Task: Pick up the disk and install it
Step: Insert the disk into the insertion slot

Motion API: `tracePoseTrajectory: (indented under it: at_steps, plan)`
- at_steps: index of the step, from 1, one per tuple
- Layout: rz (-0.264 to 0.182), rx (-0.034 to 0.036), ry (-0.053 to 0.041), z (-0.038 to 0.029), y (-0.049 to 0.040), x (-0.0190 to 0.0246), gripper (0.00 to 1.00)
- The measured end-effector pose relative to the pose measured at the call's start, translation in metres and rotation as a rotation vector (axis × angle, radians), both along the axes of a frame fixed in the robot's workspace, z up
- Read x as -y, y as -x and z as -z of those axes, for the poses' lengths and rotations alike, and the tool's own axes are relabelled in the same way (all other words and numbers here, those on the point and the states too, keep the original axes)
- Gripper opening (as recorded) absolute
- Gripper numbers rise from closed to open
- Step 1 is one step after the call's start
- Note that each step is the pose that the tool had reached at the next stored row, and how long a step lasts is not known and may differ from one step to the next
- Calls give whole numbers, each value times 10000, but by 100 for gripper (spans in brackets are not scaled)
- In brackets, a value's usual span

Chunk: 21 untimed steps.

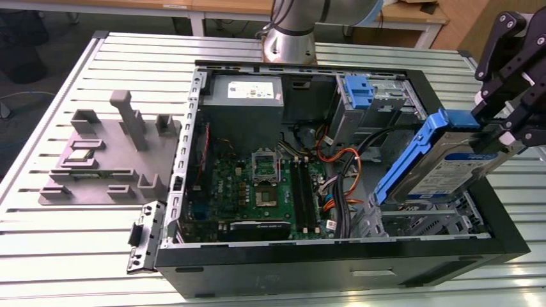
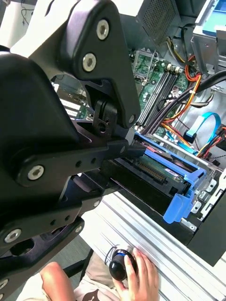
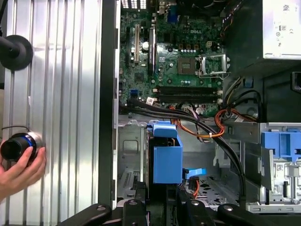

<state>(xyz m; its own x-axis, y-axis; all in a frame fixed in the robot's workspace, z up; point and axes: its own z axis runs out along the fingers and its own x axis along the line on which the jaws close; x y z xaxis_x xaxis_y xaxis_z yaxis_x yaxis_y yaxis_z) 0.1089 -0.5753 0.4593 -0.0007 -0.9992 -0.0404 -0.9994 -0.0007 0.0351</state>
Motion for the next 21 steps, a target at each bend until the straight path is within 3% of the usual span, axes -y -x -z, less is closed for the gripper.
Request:
tracePoseTrajectory:
  at_steps: [21]
  plan:
    - [225, 0, 11, 53, -37, 0, 35]
